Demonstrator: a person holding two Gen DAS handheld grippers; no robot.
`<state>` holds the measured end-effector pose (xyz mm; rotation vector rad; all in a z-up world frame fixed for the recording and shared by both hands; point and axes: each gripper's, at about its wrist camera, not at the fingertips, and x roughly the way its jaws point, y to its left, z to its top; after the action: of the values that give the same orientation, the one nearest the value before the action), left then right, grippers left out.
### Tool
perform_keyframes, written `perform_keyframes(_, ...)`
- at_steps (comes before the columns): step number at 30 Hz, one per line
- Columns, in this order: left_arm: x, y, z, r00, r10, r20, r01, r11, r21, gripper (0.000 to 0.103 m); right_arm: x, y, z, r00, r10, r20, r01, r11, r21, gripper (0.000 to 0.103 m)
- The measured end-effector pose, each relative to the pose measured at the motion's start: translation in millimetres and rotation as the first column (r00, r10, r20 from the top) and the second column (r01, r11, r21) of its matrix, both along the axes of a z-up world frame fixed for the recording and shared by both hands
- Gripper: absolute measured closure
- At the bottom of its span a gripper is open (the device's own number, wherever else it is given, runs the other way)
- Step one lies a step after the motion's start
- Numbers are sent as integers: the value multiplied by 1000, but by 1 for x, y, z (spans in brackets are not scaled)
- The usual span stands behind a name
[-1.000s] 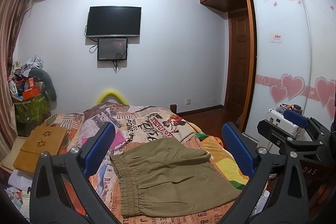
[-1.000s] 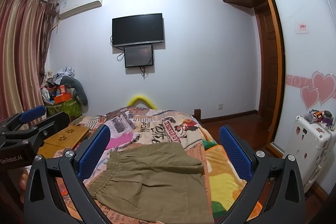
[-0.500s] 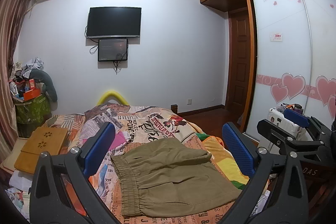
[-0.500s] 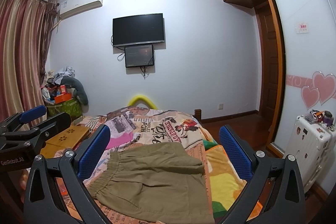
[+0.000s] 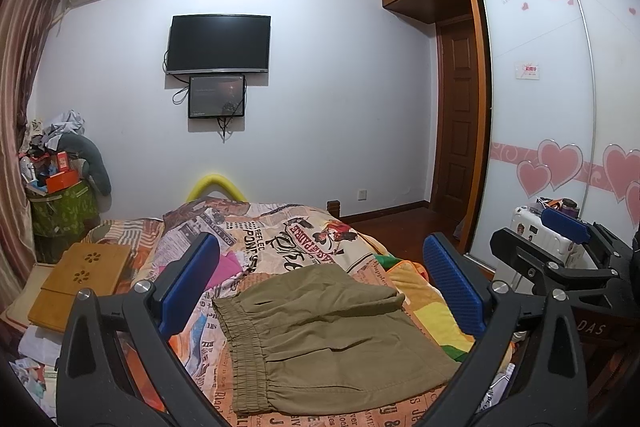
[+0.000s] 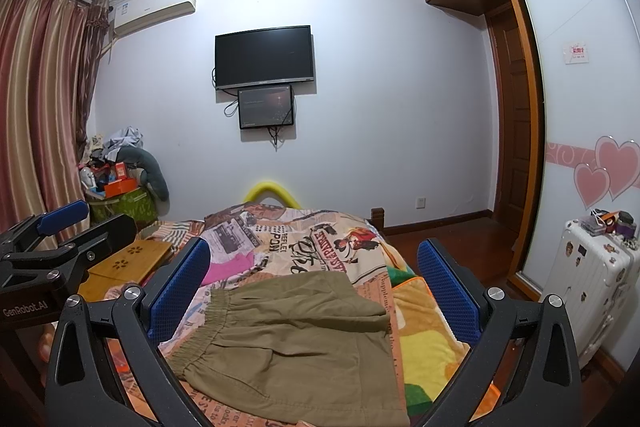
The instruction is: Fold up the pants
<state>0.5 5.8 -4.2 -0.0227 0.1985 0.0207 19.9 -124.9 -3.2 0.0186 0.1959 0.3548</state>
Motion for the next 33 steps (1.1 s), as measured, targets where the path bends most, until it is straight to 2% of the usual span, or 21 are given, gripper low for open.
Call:
perform_keyframes(22, 7, 3, -1, 1000, 17, -9, -17, 1000, 2, 0, -1, 5, 0, 1000, 2, -5, -2, 1000, 0, 0)
perform_keyframes(30, 33, 12, -11, 997, 52, -54, -51, 999, 18, 0, 16, 10, -10, 999, -15, -42, 14, 999, -29, 0)
perform_keyframes(33, 50, 21, -22, 992, 82, -98, -79, 996, 34, 0, 29, 4, -16, 997, -24, -71, 20, 999, -44, 0)
